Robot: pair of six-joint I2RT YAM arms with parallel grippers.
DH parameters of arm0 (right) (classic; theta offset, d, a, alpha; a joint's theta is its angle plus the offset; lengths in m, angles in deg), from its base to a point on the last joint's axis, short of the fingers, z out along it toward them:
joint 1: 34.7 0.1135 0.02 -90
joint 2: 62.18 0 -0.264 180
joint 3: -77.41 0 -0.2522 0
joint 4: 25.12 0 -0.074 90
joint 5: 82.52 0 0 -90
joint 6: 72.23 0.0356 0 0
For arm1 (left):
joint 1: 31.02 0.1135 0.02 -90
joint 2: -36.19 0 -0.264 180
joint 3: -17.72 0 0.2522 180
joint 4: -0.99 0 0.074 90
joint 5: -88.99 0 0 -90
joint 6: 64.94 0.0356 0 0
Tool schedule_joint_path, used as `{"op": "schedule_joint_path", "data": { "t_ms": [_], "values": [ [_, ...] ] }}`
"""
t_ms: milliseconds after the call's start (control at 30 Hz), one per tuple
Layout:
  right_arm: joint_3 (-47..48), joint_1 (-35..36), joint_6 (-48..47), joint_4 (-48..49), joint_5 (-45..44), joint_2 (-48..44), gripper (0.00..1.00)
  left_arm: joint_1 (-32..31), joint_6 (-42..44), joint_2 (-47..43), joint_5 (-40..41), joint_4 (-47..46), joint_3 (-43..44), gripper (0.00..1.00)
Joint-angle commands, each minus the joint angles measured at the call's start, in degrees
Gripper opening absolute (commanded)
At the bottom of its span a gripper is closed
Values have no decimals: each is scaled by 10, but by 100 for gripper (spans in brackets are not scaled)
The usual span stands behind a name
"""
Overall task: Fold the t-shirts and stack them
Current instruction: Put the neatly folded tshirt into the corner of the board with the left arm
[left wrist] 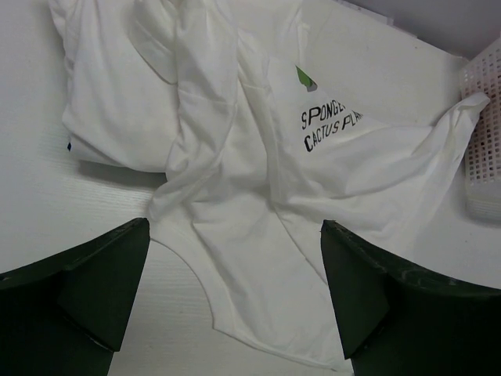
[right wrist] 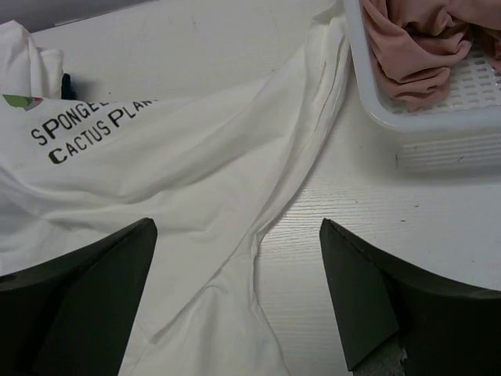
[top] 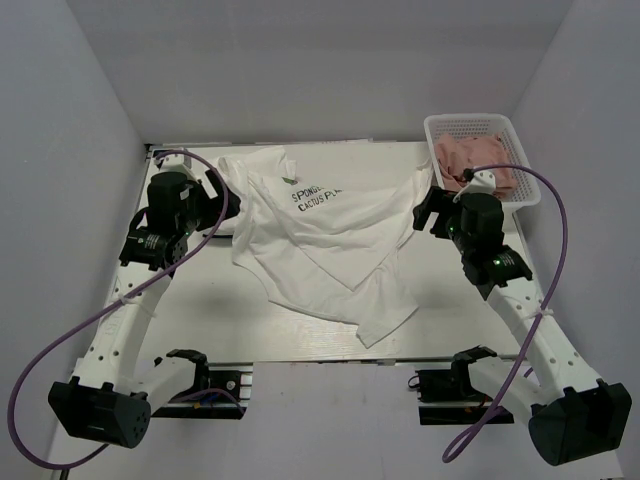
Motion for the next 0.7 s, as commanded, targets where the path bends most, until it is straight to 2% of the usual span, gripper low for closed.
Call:
{"op": "schedule_joint_path", "data": {
  "t_ms": [0,200,367,667],
  "values": [
    [-4,0,11,22,-4,-18,90,-1,-1,-5,-23,-6,3,100],
    [-25,1,-10,35,7,-39,90,4,-6,15,-23,-6,-8,100],
    [-43,0,-21,55,55,-32,90,4,-12,37,-29,-27,-19,100],
    [-21,2,-1,69,160,54,90,10,-20,175,-7,-119,-2,100]
  ]
}}
